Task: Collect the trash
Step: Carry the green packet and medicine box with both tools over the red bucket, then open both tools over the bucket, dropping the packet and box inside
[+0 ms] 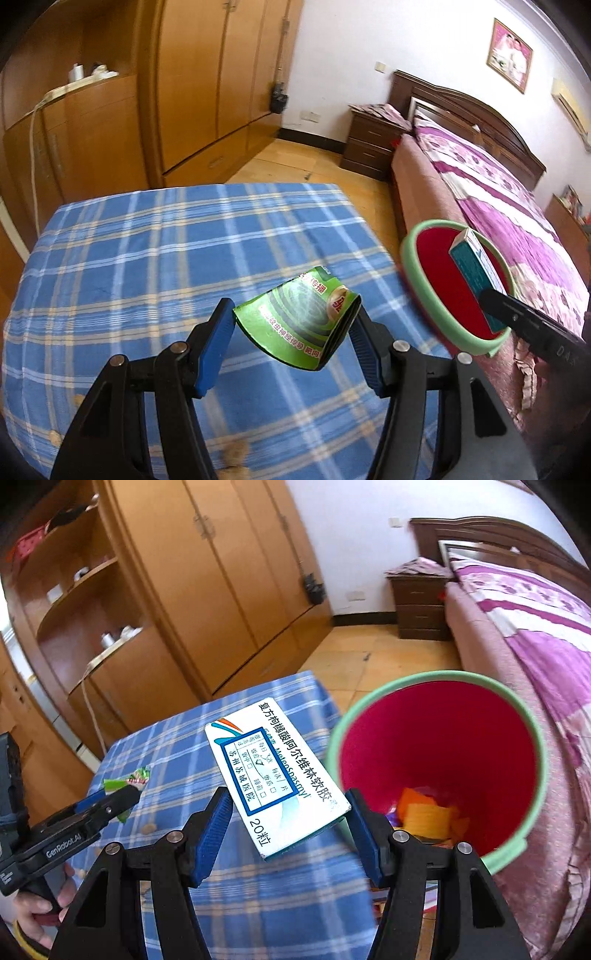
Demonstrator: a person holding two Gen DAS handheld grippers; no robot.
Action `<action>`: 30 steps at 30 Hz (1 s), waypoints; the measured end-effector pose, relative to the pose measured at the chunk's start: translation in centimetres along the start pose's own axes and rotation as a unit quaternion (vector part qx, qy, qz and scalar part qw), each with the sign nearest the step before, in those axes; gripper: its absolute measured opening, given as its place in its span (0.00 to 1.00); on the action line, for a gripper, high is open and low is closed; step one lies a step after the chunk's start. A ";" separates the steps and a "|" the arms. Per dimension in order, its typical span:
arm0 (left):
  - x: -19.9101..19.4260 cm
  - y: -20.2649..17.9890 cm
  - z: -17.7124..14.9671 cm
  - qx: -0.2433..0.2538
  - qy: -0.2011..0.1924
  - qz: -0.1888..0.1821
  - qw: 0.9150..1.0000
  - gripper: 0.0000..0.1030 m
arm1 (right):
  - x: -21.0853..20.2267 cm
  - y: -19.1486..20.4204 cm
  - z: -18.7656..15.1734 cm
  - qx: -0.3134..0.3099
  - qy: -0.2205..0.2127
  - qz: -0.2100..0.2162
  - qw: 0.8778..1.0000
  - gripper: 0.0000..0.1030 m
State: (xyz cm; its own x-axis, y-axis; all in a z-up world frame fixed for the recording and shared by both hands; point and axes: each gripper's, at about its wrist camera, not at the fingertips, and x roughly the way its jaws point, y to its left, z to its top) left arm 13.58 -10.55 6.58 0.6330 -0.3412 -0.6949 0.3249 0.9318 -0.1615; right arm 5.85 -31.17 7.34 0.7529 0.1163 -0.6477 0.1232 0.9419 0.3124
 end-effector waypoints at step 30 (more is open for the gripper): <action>7.2 -13.9 1.2 0.095 0.036 -0.064 0.993 0.60 | -0.3 -12.0 -0.8 0.075 -0.011 -0.110 0.991 0.63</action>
State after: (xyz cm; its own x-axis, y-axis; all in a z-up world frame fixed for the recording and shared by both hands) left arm 14.46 -26.07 4.72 0.5281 -0.4397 -0.7265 0.5306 0.8388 -0.1220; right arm 3.60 -42.24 3.26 0.7114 -0.0958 -0.6962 0.3797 0.8860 0.2661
